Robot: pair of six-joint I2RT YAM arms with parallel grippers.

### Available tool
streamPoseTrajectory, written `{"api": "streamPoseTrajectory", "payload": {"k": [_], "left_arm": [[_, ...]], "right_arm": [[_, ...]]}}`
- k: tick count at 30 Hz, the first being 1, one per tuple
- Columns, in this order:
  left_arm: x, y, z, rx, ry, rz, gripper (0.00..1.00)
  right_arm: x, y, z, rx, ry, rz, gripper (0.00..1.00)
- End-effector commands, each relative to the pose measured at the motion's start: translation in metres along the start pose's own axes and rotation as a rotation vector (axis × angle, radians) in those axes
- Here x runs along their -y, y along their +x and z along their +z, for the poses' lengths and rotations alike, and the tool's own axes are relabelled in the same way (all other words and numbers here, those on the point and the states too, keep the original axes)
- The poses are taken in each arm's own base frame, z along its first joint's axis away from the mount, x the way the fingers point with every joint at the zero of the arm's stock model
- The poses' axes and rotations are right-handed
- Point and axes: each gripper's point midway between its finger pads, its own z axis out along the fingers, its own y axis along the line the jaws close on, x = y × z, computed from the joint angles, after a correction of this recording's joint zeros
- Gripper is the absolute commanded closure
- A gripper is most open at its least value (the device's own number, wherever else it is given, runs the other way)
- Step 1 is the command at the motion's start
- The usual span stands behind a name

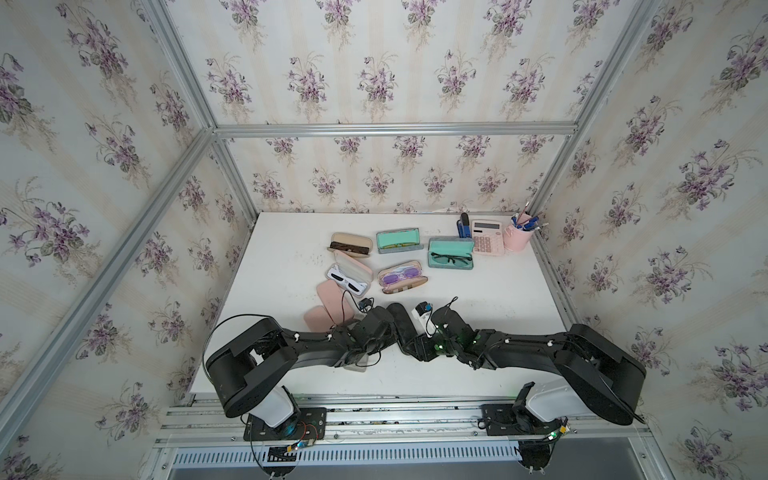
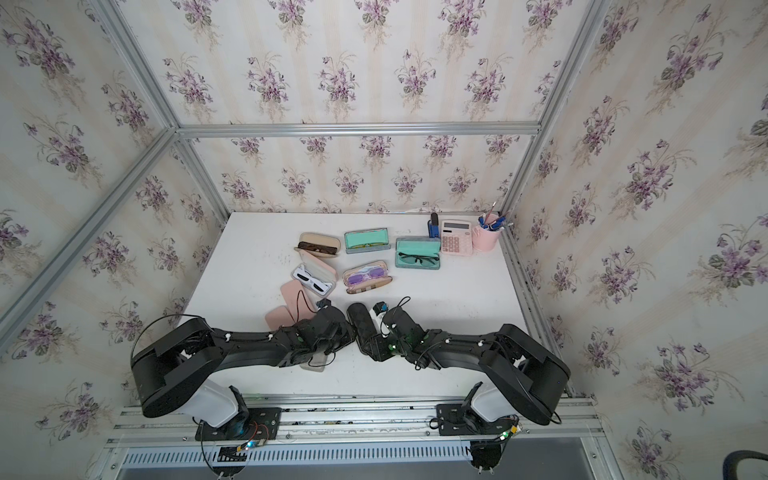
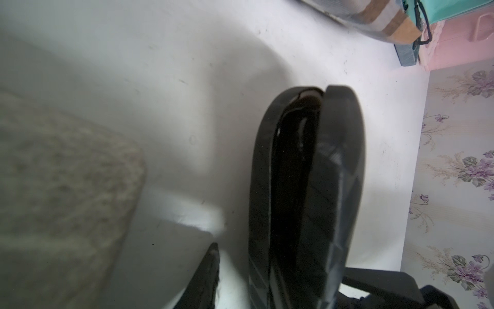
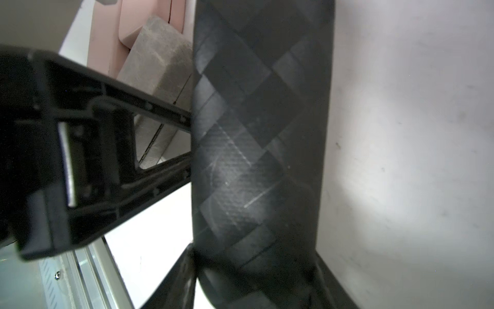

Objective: Close the glasses case
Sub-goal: Close the glasses case at the center of the board.

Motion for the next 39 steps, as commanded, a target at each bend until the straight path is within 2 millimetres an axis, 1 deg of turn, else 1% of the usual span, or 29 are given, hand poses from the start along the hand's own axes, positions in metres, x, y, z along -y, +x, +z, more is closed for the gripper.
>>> {"api": "streamPoseTrajectory", "payload": {"k": [1, 6, 9, 15, 19, 24, 27, 31, 32, 35, 39], "left_arm": [[-0.008, 0.003, -0.003, -0.018, -0.039, 0.029, 0.66], [0.006, 0.011, -0.005, -0.079, 0.005, 0.048, 0.63], [0.013, 0.016, -0.005, -0.113, 0.036, 0.044, 0.63], [0.02, 0.02, -0.005, -0.14, 0.063, 0.041, 0.62], [0.038, 0.028, -0.006, -0.198, 0.133, 0.048, 0.61], [0.056, 0.042, -0.015, -0.294, 0.212, 0.057, 0.58], [0.066, 0.052, -0.024, -0.359, 0.264, 0.063, 0.55], [0.081, 0.057, -0.038, -0.406, 0.339, 0.092, 0.43], [0.082, 0.059, -0.041, -0.414, 0.345, 0.098, 0.39], [0.079, 0.059, -0.046, -0.413, 0.34, 0.107, 0.34], [0.075, 0.061, -0.046, -0.434, 0.316, 0.112, 0.32]], "right_arm": [[0.015, 0.015, 0.0, -0.069, 0.087, -0.003, 0.55], [0.022, 0.015, -0.002, -0.072, 0.132, -0.008, 0.65], [0.027, 0.017, -0.002, -0.085, 0.16, -0.008, 0.65], [0.022, 0.014, 0.001, -0.087, 0.146, -0.016, 0.63], [0.025, 0.013, 0.003, -0.1, 0.17, -0.014, 0.63], [0.028, 0.014, 0.006, -0.119, 0.185, -0.016, 0.62], [0.028, 0.013, 0.006, -0.117, 0.187, -0.016, 0.59], [0.028, 0.011, 0.007, -0.119, 0.188, -0.011, 0.54], [0.028, 0.011, 0.007, -0.121, 0.188, -0.01, 0.53], [0.028, 0.007, 0.006, -0.116, 0.181, -0.002, 0.52], [0.023, -0.003, 0.0, -0.095, 0.143, 0.006, 0.48]]}}
